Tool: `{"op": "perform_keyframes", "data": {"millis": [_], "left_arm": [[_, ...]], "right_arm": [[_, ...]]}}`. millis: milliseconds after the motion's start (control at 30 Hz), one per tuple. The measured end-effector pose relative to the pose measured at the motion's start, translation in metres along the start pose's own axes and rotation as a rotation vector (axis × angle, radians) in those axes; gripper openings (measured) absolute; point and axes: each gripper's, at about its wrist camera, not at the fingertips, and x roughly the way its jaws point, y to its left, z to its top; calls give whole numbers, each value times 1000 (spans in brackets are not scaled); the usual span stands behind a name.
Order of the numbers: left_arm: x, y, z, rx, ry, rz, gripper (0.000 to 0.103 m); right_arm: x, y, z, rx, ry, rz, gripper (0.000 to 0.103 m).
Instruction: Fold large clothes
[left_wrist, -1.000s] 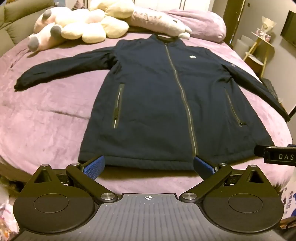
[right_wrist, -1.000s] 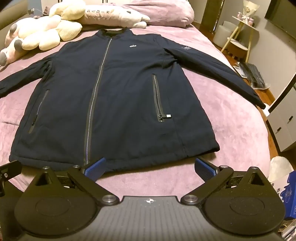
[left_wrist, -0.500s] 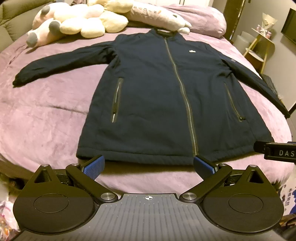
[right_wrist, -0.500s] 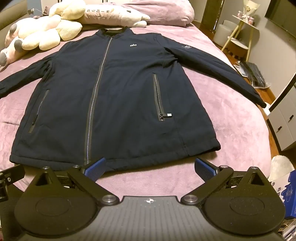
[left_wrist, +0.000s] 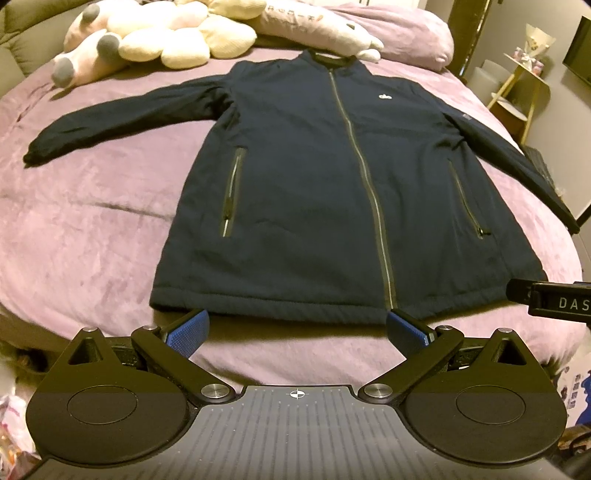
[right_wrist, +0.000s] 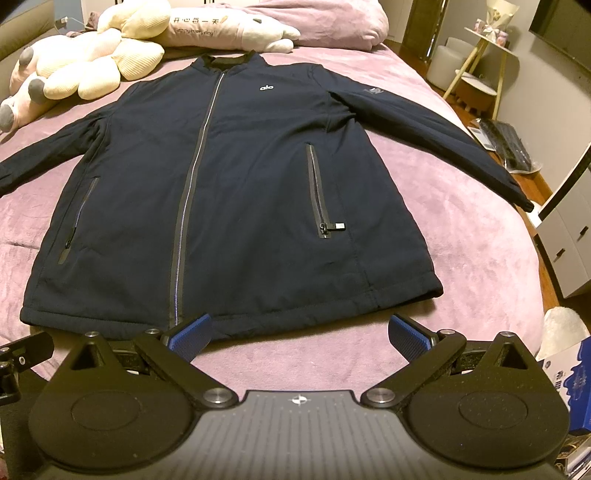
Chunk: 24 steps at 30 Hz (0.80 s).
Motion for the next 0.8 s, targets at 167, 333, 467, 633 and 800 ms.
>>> {"op": "perform_keyframes", "data": {"millis": [167,333,467,633,800], "left_arm": [[0,0,-1,-5,5,-2,103],[1,0,0,-7,11,-2,103],[1,0,-1,-8,18,-3,103],[1,0,-1,-8,20,-3,103],[3,-1,-2,-8,25,-5,103]], "right_arm": [[1,0,-1,0,2,2,102],[3,1,-1,-1,6,5,102],[3,1,-2,0,7,5,102],[4,1,-3,0,8,7,102],[4,1,-2,1,9,7,102]]}}
